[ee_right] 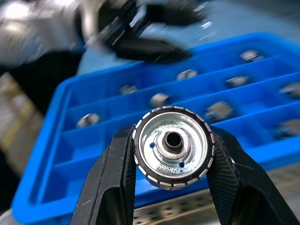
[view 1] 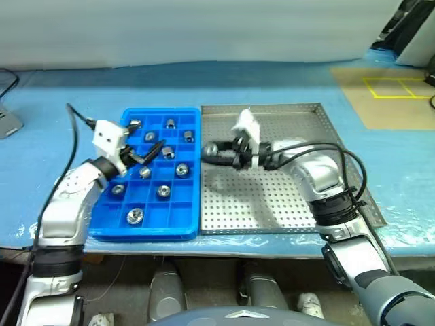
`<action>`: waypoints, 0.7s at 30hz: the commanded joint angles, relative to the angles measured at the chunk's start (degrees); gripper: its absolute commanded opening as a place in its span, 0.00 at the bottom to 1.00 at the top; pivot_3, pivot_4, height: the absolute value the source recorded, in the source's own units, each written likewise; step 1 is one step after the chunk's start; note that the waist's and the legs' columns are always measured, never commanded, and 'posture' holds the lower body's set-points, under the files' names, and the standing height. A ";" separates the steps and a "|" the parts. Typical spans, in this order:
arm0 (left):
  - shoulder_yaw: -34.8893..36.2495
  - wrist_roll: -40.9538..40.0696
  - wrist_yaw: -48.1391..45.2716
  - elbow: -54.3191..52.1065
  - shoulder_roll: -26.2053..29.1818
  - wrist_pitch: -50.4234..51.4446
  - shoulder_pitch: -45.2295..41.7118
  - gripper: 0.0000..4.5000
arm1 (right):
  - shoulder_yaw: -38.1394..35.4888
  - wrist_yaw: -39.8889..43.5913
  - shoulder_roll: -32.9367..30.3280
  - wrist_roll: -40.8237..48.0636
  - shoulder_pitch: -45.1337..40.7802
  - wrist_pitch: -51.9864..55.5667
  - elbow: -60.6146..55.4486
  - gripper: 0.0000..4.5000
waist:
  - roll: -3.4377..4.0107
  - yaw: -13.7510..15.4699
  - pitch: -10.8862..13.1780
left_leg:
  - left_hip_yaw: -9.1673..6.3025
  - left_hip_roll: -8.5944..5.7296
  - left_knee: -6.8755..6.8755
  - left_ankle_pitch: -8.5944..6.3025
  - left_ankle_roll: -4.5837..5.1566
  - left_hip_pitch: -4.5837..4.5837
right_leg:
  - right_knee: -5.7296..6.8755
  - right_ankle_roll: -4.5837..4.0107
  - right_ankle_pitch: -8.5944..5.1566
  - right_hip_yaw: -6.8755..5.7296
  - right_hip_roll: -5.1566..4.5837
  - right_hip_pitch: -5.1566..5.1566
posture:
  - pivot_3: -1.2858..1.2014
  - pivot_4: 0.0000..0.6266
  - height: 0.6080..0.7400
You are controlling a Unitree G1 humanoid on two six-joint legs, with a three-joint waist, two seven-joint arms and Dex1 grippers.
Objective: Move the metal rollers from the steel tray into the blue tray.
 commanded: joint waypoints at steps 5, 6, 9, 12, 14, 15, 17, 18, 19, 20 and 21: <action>2.60 -0.39 2.00 -6.26 1.33 0.91 3.76 1.00 | 10.55 10.52 -3.62 -4.78 1.18 -7.01 -1.27 0.37 | -0.02 2.14 0.01 | 0.00 -0.08 0.02 -0.05 0.03 -0.04 | -0.01 0.03 -0.02 0.01 -0.13 0.01 | 0.61 0.24 1.00; 2.38 -0.27 2.19 -6.58 1.33 1.05 4.03 1.00 | 11.39 11.10 -3.89 -5.49 1.34 -7.68 -1.18 0.37 | -0.03 2.16 0.00 | 0.00 -0.08 0.02 -0.05 0.02 0.03 | 0.05 0.03 -0.03 0.03 -0.13 0.03 | 0.61 0.24 1.00; 1.87 -0.35 2.49 -7.27 1.08 1.55 4.43 1.00 | 12.52 11.90 -3.58 -6.22 1.63 -8.42 -0.95 0.37 | -0.05 2.14 -0.01 | -0.01 -0.03 0.02 0.00 -0.06 0.17 | 0.16 0.42 -0.26 0.05 -0.18 0.06 | 0.61 0.24 1.00; 0.95 -0.02 2.45 -7.29 0.88 1.79 4.54 1.00 | 12.51 10.62 -1.27 -6.33 1.29 -8.36 -0.63 0.37 | -0.06 1.97 -0.02 | -0.01 -0.02 0.02 0.02 -0.10 0.25 | 0.22 0.45 -0.27 0.08 -0.16 0.07 | 0.60 0.24 1.00; 0.06 0.06 2.28 -7.25 0.69 1.88 4.32 1.00 | 12.67 9.74 0.41 -6.75 0.75 -8.05 -0.23 0.37 | -0.06 1.90 -0.02 | -0.02 0.00 0.02 0.04 -0.12 0.25 | 0.21 0.45 -0.27 0.10 -0.12 0.05 | 0.60 0.24 1.00; -0.36 0.10 2.21 -7.19 0.58 1.87 4.09 1.00 | 13.13 9.26 1.03 -7.62 0.42 -8.53 0.25 0.37 | -0.06 1.91 -0.02 | -0.01 0.01 0.02 0.04 -0.13 0.25 | 0.21 0.45 -0.27 0.10 -0.11 0.04 | 0.60 0.24 1.00; -1.06 0.22 2.22 -6.89 0.42 1.78 3.47 1.00 | 14.23 8.26 2.30 -9.77 -0.16 -10.03 1.84 0.37 | -0.06 1.95 -0.02 | -0.02 0.02 0.01 0.04 -0.14 0.21 | 0.21 0.44 -0.26 0.09 -0.10 0.03 | 0.60 0.24 1.00; -1.26 0.14 2.22 -6.72 0.34 1.72 3.15 1.00 | 14.71 7.84 2.94 -10.55 -0.35 -10.50 2.62 0.37 | -0.08 1.94 -0.03 | -0.02 0.02 0.01 0.04 -0.14 0.18 | 0.19 0.38 -0.23 0.08 -0.10 0.02 | 0.60 0.24 1.00; -1.47 0.13 2.22 -6.56 0.32 1.65 2.87 1.00 | 15.15 6.94 3.69 -11.43 -0.44 -10.52 3.63 0.37 | -0.09 1.93 -0.04 | -0.02 0.02 0.01 0.04 -0.13 0.16 | 0.18 0.12 -0.07 0.08 -0.10 0.02 | 0.60 0.24 1.00; -1.57 0.13 2.20 -6.44 0.31 1.60 2.68 1.00 | 15.38 6.37 4.24 -12.05 -0.49 -10.52 4.36 0.37 | -0.09 1.93 -0.04 | -0.02 0.02 0.01 0.04 -0.13 0.13 | 0.16 0.09 -0.05 0.08 -0.10 0.00 | 0.60 0.24 1.00; -1.66 0.16 2.19 -6.37 0.30 1.57 2.54 1.00 | 15.41 5.45 4.68 -12.78 -0.51 -10.40 5.39 0.45 | -0.09 1.95 -0.04 | -0.02 0.02 0.01 0.04 -0.13 0.12 | 0.15 0.07 -0.05 0.08 -0.10 0.00 | 0.60 0.24 1.00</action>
